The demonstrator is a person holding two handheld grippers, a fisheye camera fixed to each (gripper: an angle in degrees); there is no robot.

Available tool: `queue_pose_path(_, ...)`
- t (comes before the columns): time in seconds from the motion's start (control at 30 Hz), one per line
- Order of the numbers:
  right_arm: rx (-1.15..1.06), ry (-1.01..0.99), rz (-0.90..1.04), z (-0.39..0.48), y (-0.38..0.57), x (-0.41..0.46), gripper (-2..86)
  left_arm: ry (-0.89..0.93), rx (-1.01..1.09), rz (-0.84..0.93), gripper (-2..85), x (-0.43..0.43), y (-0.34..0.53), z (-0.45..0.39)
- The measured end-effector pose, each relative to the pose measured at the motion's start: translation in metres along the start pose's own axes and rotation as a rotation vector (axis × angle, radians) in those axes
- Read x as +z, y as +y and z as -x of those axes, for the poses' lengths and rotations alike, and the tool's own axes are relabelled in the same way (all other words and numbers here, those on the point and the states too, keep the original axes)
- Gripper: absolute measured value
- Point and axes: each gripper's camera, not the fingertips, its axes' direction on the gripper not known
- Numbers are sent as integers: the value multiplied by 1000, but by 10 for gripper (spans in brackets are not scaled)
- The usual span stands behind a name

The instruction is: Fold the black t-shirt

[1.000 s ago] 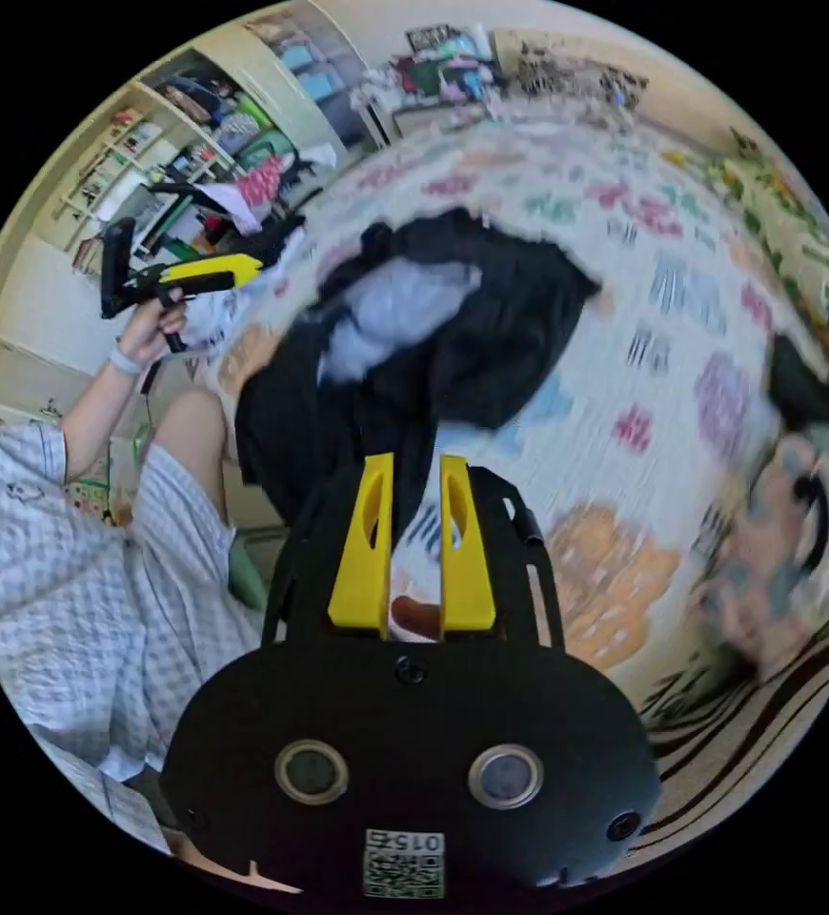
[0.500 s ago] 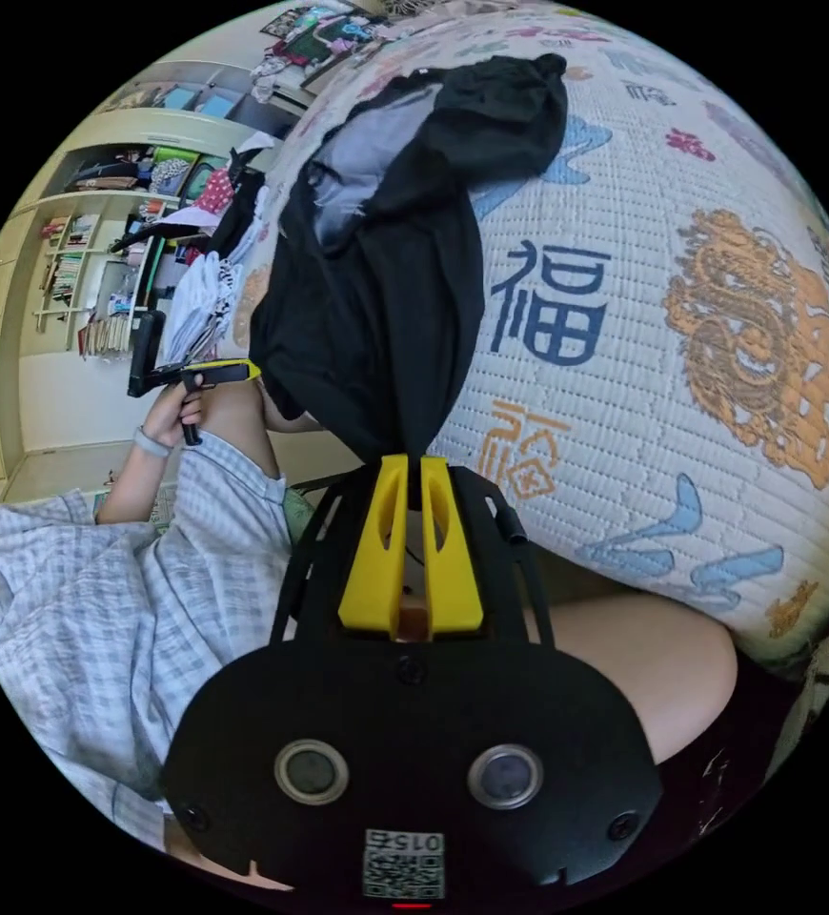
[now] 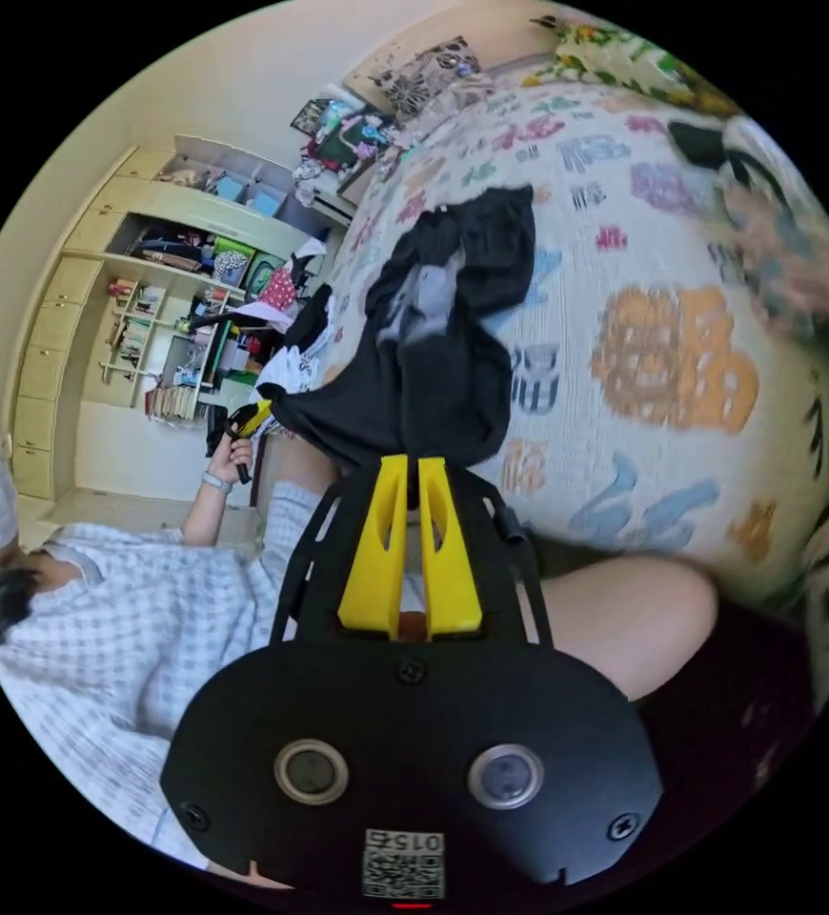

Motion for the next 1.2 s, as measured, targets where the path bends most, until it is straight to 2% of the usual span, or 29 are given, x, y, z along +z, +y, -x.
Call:
queue_pose_path(0.17,-147,191,-173,53,-167,-83,-2,158,155,-156,-9,14,-166,-67)
queue_pose_path(0.23,-168,237,-252,85,-209,-118,-1,229,236,-257,-9,0,-227,-129)
queue_pose_path(0.33,-274,230,-377,147,-234,-172,-1,208,416,-321,-9,-27,-253,-214)
queue_pose_path(0.43,-412,325,-412,192,-219,-201,0,195,578,-280,-9,-47,-238,-263)
queue_pose_path(0.5,-477,306,-408,202,-196,-208,1,171,639,-252,-9,-52,-215,-270)
queue_pose_path(0.67,-517,169,-286,173,-111,-166,1,209,595,-100,-9,-34,-137,-211)
queue_pose_path(0.8,-386,141,-137,121,-65,-90,1,171,367,92,-8,28,-67,-116)
queue_pose_path(0.9,-193,155,16,61,-37,-14,3,151,142,222,-8,83,-19,-45)
queue_pose_path(1.03,19,147,248,-10,-12,81,6,-89,-18,431,-6,151,36,6)
queue_pose_path(1.2,50,268,427,-35,-15,139,21,-424,28,588,10,198,72,-7)
